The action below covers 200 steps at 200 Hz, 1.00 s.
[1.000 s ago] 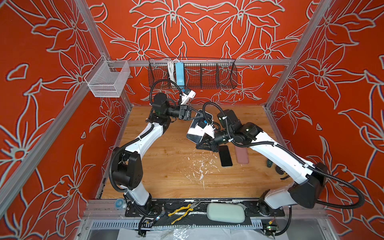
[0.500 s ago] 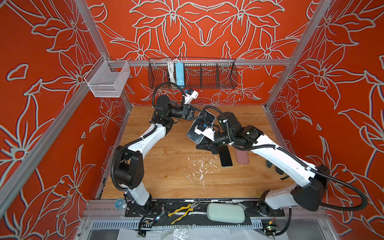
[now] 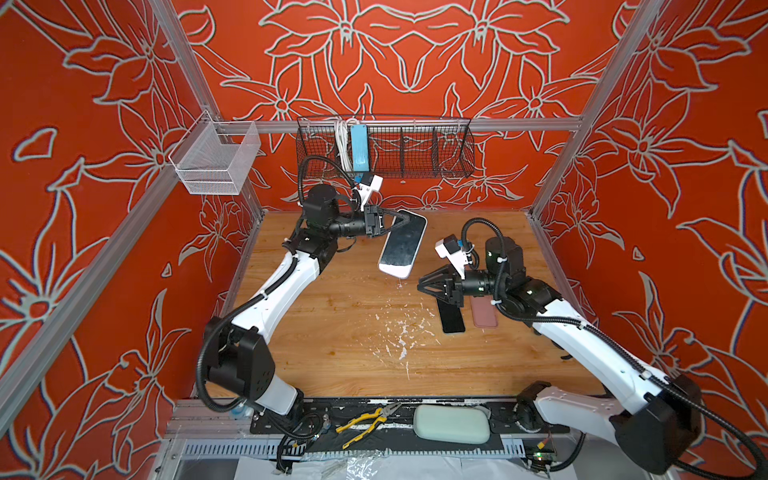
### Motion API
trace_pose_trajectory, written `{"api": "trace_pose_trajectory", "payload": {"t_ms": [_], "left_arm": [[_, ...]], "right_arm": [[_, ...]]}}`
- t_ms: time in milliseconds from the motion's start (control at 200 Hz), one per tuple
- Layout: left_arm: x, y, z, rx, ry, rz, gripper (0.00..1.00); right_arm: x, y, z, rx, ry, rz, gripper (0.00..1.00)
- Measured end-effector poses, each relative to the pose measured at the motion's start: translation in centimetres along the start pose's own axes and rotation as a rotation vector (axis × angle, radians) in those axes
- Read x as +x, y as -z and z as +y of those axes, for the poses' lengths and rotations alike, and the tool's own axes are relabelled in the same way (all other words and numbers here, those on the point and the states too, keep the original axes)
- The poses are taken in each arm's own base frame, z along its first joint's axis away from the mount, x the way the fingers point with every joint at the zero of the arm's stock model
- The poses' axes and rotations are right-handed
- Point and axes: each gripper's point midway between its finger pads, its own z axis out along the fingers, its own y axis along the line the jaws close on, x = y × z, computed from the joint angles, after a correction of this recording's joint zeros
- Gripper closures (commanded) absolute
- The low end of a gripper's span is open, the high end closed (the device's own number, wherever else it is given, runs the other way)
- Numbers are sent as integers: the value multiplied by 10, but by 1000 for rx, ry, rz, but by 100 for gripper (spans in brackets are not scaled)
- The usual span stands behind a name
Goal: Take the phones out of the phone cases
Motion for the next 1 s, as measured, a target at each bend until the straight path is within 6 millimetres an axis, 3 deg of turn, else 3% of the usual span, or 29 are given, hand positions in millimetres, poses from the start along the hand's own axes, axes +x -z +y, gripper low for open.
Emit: {"api": "trace_pose_trajectory", "payload": {"t_ms": [150,225,305,315,340,360,445,565,716,1001], "left_arm": [[-2,28,7,-162,53,-196,100],[9,43,28,-219,129,-299,100],[26,53,65,-279,252,-377,100],[27,54,69,-286,264,-386,100],[32,56,82,-307,306,-403,100],[36,57,90,-321,332,-415,100],[48,64,121,-360,435,-476,100],[52,73,137,-335,496,-579,100],[42,75,140,-251,534,-666,100],[25,73,131,-112,557,-729,100]], "right_arm": [[0,-3,-10,14,-140,-53,37],[-6,-3,-16,37,-200,-108,31],[-8,-3,-24,55,-270,-162,29],[-8,-3,-25,56,-284,-170,26],[-7,-3,-27,61,-304,-182,7],[-6,-3,-29,64,-323,-188,3],[-4,-4,-33,79,-373,-211,2],[-7,-10,-28,73,-400,-234,2],[-4,-20,-27,70,-436,-265,4],[19,-37,-48,131,-549,-300,4]]}}
